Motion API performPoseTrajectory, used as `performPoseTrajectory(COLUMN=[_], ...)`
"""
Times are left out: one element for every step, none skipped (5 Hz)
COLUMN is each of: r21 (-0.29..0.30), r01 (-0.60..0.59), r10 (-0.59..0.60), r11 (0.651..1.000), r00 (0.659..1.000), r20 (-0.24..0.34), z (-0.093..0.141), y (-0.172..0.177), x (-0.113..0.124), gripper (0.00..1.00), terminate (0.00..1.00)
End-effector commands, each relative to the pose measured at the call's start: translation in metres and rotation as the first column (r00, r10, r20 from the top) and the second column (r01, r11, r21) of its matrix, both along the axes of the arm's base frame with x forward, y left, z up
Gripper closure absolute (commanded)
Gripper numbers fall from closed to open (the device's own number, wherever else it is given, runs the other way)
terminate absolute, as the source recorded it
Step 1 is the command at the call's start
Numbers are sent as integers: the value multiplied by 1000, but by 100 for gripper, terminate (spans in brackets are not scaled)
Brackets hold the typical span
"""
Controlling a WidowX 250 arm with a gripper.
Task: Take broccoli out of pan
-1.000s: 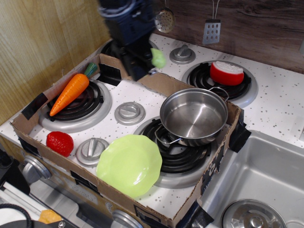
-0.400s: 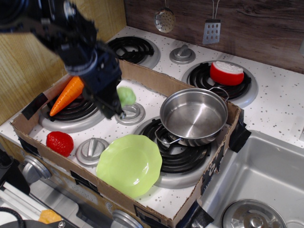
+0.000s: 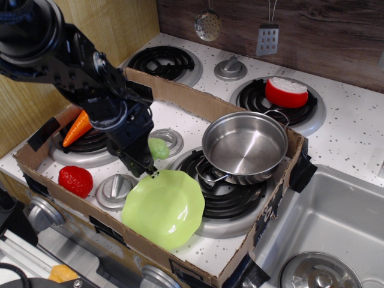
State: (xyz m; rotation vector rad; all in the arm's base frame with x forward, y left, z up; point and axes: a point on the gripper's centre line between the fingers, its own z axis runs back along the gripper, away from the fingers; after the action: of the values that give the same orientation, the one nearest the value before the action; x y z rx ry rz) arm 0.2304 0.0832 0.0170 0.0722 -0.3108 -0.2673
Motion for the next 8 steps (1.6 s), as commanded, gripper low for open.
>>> performPoseTrajectory(r21=[43, 77, 105, 101, 37, 44, 44, 44], r01=[13, -4, 7, -7, 31, 45, 45, 45], r10=[-13, 5, -4, 4, -32, -48, -48, -48], r11=[999, 997, 994, 995, 999, 998, 998, 998], r00=[1000, 1000, 1000, 1000, 999, 997, 997, 997], r20=[-9, -15, -26, 23, 21, 62, 62, 62], z=[29, 46, 63, 76, 87, 100, 100, 100], y=[3, 3, 0, -9, -20, -39, -39, -39], x=[11, 9, -2, 4, 20, 37, 37, 37], gripper=[0, 0, 0, 0, 0, 0, 0, 0], terminate=[0, 0, 0, 0, 0, 0, 0, 0])
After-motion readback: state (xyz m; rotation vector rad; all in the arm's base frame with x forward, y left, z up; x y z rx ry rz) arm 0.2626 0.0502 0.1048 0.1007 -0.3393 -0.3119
